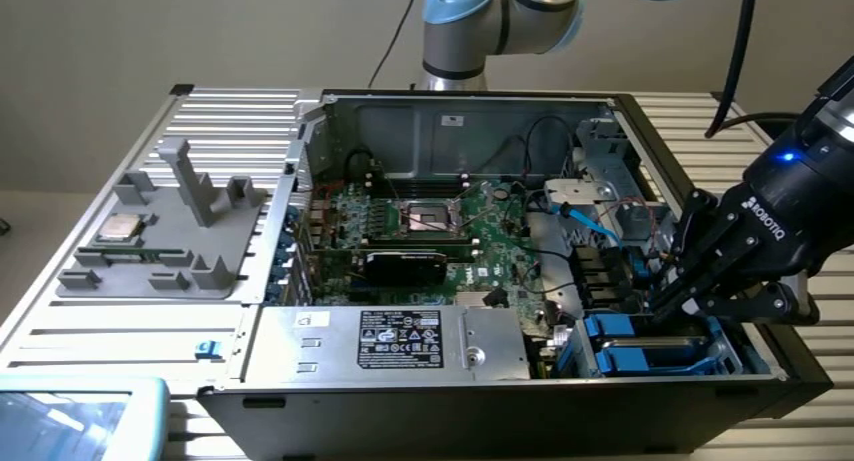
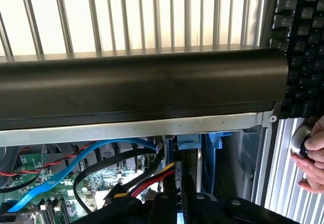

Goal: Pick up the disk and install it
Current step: 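Insert the second disk wire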

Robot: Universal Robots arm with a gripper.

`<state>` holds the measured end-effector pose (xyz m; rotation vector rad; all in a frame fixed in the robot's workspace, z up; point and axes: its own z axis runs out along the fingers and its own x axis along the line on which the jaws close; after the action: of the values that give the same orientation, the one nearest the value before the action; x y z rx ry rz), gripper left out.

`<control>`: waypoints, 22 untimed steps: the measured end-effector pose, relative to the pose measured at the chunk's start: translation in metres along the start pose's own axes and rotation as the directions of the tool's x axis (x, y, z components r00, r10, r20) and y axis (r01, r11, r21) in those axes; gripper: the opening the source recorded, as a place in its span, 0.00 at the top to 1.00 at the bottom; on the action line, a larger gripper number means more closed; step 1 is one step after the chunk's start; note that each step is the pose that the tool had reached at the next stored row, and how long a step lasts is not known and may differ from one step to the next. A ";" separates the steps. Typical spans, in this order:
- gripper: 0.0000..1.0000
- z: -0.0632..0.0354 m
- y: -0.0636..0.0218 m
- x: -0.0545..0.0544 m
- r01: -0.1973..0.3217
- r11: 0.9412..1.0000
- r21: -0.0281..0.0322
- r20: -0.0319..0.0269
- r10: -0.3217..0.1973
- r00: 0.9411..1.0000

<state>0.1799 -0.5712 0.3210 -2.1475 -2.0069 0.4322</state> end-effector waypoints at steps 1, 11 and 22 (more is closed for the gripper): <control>0.84 0.0000 0.0000 0.000 0.000 1.000 0.000 0.000 0.000 1.000; 0.84 0.0000 0.0000 0.000 -0.001 1.000 0.000 0.002 0.001 1.000; 0.52 -0.0073 -0.0071 -0.001 -0.001 1.000 0.000 0.002 0.001 1.000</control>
<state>0.1755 -0.5712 0.3302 -2.1486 -2.0073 0.4344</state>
